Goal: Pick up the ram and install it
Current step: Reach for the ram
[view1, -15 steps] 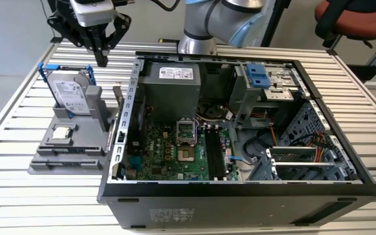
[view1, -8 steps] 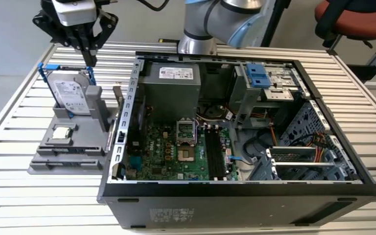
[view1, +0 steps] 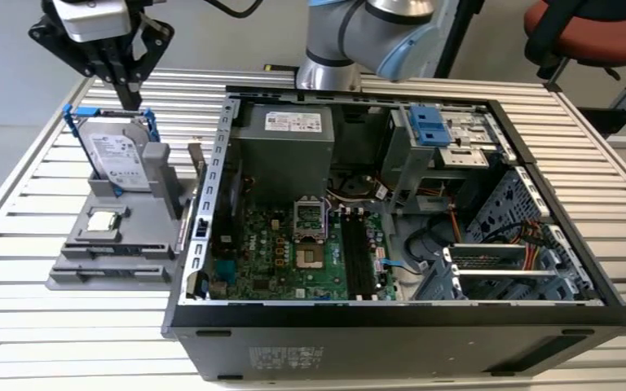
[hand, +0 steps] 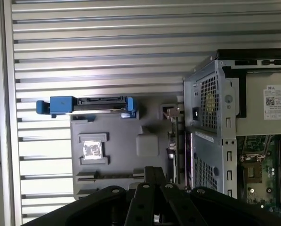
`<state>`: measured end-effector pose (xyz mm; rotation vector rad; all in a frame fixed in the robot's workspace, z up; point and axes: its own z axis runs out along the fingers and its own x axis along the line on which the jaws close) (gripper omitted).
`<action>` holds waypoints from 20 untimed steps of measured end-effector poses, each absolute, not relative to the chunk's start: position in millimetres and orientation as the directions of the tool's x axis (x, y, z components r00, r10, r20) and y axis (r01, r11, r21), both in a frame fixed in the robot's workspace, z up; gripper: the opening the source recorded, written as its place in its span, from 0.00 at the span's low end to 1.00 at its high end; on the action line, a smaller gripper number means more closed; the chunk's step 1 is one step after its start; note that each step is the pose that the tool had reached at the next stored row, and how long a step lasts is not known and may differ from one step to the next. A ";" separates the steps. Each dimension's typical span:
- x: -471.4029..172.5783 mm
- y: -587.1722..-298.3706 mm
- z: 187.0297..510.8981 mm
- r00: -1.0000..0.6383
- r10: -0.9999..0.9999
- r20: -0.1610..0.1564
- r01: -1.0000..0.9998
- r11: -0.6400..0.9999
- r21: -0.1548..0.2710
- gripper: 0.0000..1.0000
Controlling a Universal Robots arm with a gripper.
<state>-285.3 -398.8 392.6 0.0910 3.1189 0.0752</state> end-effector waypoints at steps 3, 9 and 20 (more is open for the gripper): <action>-292.6 -398.8 392.6 -0.998 0.057 -0.019 0.056 0.997 0.049 0.00; -307.3 -398.8 392.6 -0.998 0.054 -0.019 0.053 0.997 0.049 0.00; -332.7 -398.8 392.6 -0.999 0.044 -0.019 0.043 0.998 0.049 0.00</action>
